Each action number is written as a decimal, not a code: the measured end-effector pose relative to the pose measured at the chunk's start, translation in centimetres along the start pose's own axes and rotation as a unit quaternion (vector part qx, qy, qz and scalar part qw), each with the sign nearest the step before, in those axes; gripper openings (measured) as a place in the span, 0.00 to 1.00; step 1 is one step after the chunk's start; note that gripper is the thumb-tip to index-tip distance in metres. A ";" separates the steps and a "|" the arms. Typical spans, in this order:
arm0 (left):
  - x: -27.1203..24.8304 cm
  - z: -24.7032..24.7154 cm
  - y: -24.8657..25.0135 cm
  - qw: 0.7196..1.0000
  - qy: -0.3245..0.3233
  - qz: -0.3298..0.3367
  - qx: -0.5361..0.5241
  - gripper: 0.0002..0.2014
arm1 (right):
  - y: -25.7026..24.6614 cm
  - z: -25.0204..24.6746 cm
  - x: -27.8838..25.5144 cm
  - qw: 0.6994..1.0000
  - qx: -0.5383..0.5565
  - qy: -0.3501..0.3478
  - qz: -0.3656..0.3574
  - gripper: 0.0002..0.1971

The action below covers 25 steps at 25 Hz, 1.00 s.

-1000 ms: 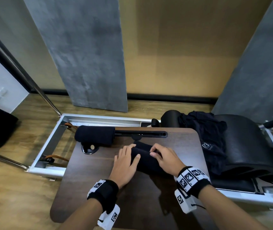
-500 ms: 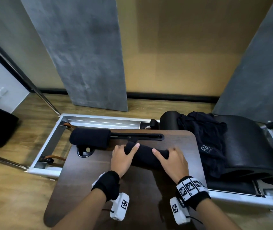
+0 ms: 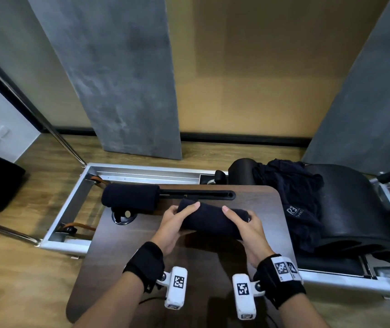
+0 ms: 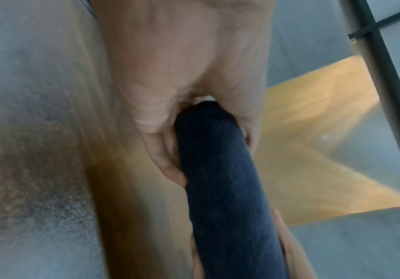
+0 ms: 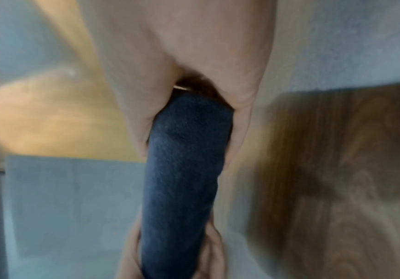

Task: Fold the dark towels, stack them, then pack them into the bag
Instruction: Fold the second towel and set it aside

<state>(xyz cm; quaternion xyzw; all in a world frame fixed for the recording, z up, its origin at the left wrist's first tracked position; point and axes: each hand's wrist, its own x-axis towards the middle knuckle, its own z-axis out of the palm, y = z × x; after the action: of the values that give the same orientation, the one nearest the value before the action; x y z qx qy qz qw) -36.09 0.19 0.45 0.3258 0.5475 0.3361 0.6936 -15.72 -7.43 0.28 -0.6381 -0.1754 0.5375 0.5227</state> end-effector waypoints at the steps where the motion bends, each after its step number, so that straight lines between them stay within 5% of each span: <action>1: -0.3 -0.4 0.0 1.000 -0.001 0.005 -0.002 0.37 | 0.1 0.3 -0.3 1.000 0.028 0.000 -0.004 0.38; 5: -1.1 -2.2 -0.6 0.992 0.035 0.082 0.092 0.30 | 1.3 2.6 -1.7 0.998 0.015 0.054 -0.020 0.28; 10: -2.6 -5.7 -0.5 0.942 0.087 0.204 0.251 0.24 | 2.9 6.9 -3.4 0.986 -0.088 0.111 -0.087 0.20; 14: -2.5 -11.0 0.7 0.990 0.046 0.099 0.087 0.18 | 3.3 10.2 -4.5 0.999 -0.002 -0.019 -0.027 0.24; 17: -2.3 -16.0 1.2 0.999 0.014 0.022 -0.036 0.21 | 4.0 13.3 -5.4 0.988 0.117 -0.097 0.019 0.28; 25: -0.1 -23.7 2.5 0.994 0.037 0.022 -0.096 0.34 | 5.9 22.0 -5.1 0.980 0.195 -0.036 0.024 0.25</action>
<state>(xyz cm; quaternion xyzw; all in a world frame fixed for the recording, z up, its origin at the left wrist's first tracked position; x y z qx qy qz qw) -59.62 3.47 -1.89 0.2571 0.5307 0.4139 0.6935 -38.69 -3.24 0.53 -0.5080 -0.0707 0.5964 0.6174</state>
